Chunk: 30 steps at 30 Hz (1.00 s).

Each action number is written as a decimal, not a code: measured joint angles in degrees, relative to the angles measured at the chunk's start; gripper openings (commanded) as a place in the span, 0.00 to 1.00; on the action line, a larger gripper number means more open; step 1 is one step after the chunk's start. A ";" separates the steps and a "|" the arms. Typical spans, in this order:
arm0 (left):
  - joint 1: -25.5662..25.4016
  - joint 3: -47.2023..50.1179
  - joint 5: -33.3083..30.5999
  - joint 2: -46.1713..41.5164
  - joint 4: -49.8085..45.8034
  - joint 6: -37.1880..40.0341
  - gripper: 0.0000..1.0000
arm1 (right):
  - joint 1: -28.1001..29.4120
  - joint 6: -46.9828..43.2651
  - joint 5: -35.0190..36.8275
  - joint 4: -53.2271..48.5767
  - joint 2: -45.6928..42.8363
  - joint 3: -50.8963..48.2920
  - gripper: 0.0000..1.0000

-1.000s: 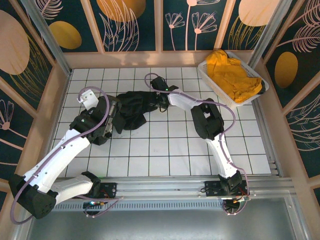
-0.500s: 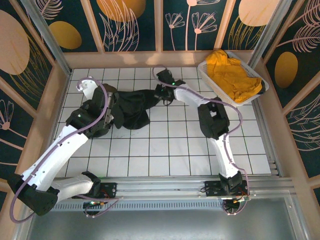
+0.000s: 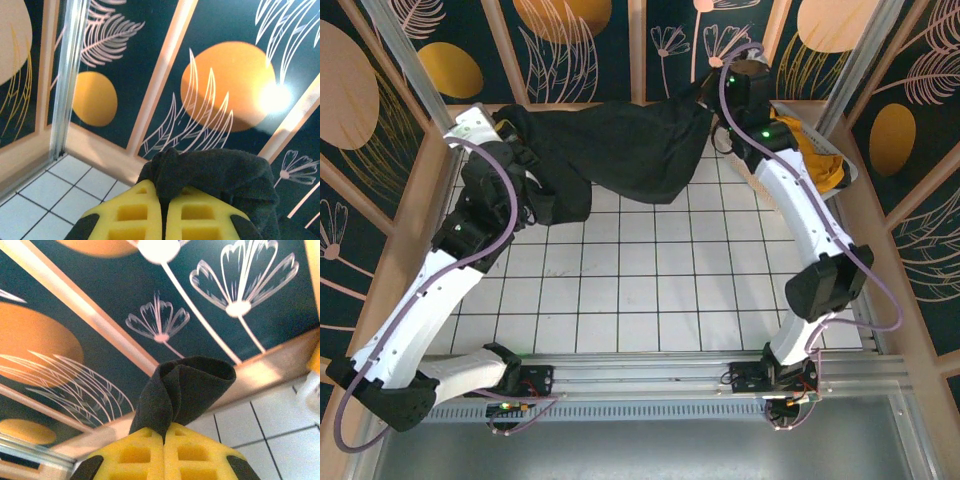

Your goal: Fold and stack the t-shirts

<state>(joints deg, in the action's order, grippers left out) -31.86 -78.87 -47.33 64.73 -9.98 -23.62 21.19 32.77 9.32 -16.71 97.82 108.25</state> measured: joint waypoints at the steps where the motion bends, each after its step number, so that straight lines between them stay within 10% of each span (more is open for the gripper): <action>1: 0.00 0.00 -0.20 -0.50 1.09 0.76 0.04 | 0.00 -0.70 0.79 0.79 -1.31 -0.68 0.00; 15: 0.07 6.34 0.96 -13.77 14.53 2.49 0.05 | -1.51 -3.98 7.32 7.89 -29.29 -19.06 0.00; 24: 1.55 3.72 -2.89 2.23 6.54 -3.91 0.00 | -5.66 0.63 5.64 3.48 -19.12 -21.38 0.00; 30: 9.01 8.13 5.07 15.93 0.20 -9.94 0.00 | -10.23 4.11 -0.74 -2.23 2.69 -21.88 0.47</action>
<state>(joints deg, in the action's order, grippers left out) -22.85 -70.74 -42.26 80.66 -9.78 -33.56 10.96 36.88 8.58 -18.94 100.51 86.37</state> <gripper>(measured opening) 0.066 0.374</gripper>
